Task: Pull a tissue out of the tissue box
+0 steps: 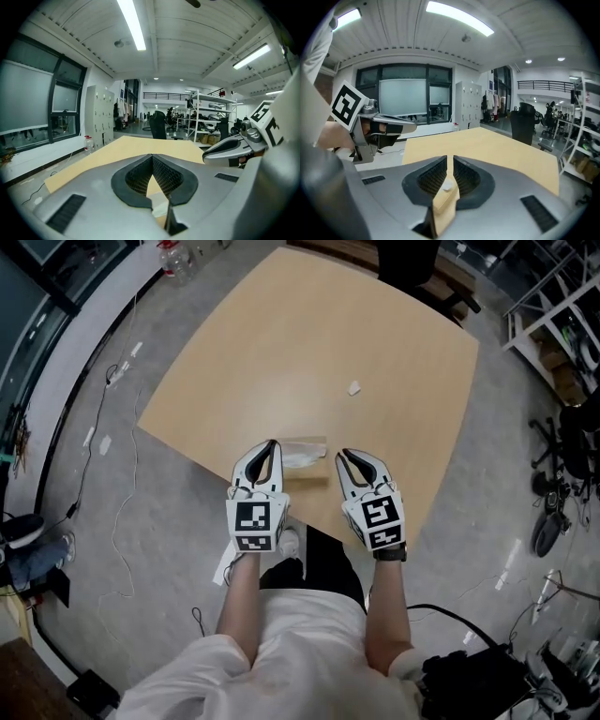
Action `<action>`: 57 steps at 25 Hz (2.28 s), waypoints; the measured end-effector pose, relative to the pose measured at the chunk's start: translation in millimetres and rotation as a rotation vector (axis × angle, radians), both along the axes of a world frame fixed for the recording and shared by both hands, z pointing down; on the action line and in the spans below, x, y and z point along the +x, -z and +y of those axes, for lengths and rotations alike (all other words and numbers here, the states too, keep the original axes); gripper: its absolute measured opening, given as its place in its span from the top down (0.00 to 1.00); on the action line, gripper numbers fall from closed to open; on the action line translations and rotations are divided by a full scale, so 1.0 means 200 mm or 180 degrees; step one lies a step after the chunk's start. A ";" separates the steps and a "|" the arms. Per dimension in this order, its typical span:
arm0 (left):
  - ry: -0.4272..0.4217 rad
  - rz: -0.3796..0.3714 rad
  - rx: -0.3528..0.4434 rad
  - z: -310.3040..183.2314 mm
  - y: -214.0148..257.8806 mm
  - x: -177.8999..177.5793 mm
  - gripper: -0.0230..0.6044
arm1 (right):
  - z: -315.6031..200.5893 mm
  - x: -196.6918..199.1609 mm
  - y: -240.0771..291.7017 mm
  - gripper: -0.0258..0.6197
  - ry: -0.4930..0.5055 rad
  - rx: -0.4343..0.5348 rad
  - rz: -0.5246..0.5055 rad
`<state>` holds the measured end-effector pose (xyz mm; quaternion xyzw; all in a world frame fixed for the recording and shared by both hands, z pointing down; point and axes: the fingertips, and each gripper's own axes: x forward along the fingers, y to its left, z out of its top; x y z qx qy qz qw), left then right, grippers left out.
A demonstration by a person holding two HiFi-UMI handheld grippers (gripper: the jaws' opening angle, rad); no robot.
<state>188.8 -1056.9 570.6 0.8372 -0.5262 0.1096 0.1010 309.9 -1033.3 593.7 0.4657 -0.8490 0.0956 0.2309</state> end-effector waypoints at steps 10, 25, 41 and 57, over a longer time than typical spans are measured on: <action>0.0014 -0.0067 -0.0286 -0.12 -0.26 -0.03 0.98 | -0.10 -0.15 -0.33 0.82 0.0414 -0.0441 0.0228; 0.0069 -0.0104 -0.0516 -0.18 -0.47 -0.10 0.98 | -0.26 -0.18 -0.71 0.75 0.0536 -0.0838 0.0720; -0.0035 -0.0004 -0.0088 -0.15 -0.14 -0.14 0.98 | -0.19 -0.28 -0.37 0.95 0.0435 -0.0465 0.0610; -0.0147 0.0314 0.1013 0.11 0.82 -0.26 0.98 | 0.06 -0.41 0.92 0.95 -0.0288 0.1323 -0.0081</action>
